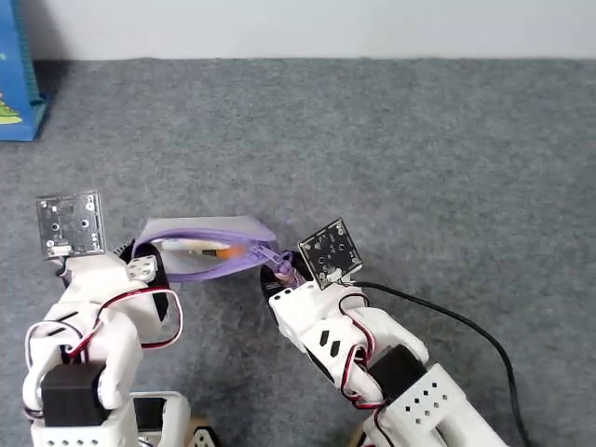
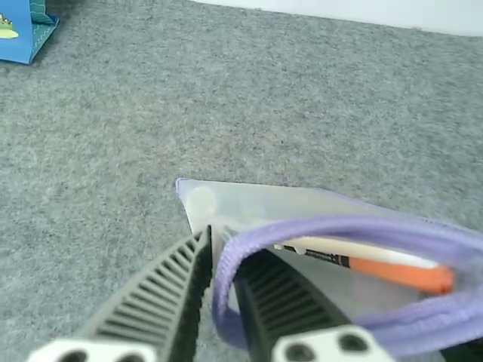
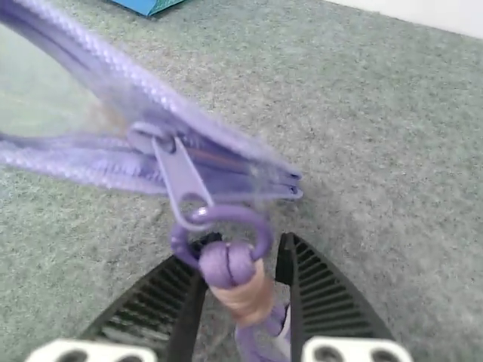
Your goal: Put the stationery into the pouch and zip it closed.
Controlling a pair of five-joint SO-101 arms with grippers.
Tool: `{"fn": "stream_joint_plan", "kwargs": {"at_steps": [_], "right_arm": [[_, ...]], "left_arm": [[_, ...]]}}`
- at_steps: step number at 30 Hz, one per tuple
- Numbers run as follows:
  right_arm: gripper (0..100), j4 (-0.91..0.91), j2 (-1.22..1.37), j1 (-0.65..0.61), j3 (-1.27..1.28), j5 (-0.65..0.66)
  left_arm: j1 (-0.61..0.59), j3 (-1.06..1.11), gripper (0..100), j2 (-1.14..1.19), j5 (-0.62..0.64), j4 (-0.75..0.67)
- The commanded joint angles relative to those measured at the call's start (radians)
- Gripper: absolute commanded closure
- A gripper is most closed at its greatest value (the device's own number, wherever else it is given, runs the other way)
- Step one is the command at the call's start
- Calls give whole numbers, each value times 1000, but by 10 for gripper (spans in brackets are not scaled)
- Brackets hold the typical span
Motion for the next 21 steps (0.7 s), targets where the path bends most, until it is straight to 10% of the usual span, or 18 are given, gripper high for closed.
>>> {"fn": "stream_joint_plan", "kwargs": {"at_steps": [1, 21], "right_arm": [[868, 18, -25, -2, -12, -11], [829, 174, -186, -8, -6, -14]], "left_arm": [[-2, -4, 989, -20, -29, -32], [-2, -4, 989, -20, -34, -32]]}}
